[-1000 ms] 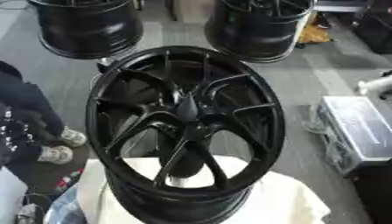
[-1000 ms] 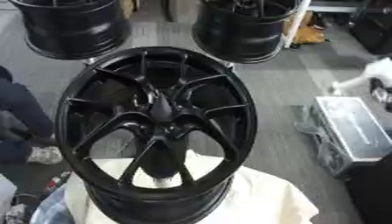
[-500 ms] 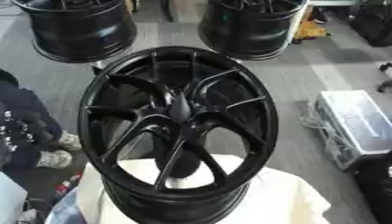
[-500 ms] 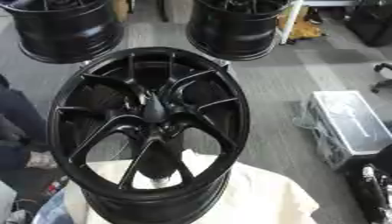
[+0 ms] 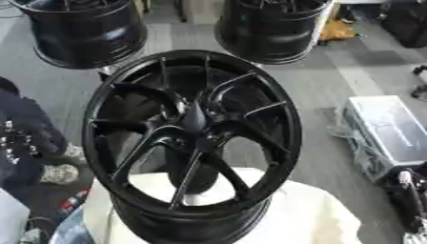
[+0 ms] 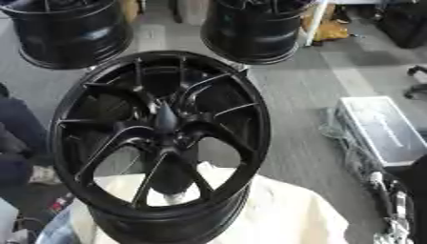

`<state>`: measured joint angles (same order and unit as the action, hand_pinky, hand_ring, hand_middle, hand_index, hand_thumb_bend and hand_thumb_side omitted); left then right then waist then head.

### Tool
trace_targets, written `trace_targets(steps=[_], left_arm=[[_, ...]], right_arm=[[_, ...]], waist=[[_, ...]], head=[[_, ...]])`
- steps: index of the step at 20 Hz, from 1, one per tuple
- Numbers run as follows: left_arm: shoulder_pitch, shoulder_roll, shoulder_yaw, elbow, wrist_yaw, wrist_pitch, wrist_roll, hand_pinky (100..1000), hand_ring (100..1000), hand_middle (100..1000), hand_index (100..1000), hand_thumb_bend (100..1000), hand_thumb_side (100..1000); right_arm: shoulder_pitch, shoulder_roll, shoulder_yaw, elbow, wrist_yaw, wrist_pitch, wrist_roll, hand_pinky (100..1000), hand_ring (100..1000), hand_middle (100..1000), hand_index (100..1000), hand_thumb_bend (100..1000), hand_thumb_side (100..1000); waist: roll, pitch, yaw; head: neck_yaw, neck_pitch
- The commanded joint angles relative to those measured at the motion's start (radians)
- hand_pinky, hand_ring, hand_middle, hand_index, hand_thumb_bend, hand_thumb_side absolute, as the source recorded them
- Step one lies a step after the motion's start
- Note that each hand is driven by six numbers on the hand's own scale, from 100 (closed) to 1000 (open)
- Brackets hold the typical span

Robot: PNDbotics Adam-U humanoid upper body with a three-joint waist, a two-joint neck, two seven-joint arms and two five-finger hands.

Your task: Pull the pin out of the wheel hub.

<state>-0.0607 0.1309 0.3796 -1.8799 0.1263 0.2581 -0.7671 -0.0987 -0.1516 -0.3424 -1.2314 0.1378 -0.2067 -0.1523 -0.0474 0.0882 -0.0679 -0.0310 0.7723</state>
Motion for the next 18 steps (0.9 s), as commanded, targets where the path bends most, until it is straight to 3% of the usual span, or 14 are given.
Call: trace_targets(steps=[1,4,9,18], left_arm=[[-0.01,0.005,-0.001,-0.014,0.002,-0.003,-0.006,735,588,580,701,100,944],[-0.01,0.004,-0.001,-0.013,0.005,-0.006,-0.007,735,588,580,701,100,944],[-0.012,0.001,-0.004,-0.011,0.004,-0.005,-0.009,735,588,580,700,100,945],[-0.012,0.0,-0.005,-0.011,0.003,-0.004,-0.01,735,587,580,700,100,946]], right_arm=[[-0.002,-0.005,0.036,-0.129,-0.003,-0.009,0.054,740,662,719,853,100,750],[0.001,0.001,0.071,-0.202,-0.057,-0.011,0.095,735,655,712,849,100,762],[0.005,0.002,0.109,-0.233,-0.172,0.011,0.134,732,649,707,843,100,762],[0.004,0.001,0.147,-0.263,-0.175,0.033,0.16,732,647,704,844,100,750]], waist=[[0.006,-0.004,0.001],[0.009,-0.003,0.005],[0.009,-0.001,0.006],[0.009,0.0,0.009]], head=[[0.003,-0.002],[0.002,-0.002],[0.006,-0.002],[0.003,-0.002]])
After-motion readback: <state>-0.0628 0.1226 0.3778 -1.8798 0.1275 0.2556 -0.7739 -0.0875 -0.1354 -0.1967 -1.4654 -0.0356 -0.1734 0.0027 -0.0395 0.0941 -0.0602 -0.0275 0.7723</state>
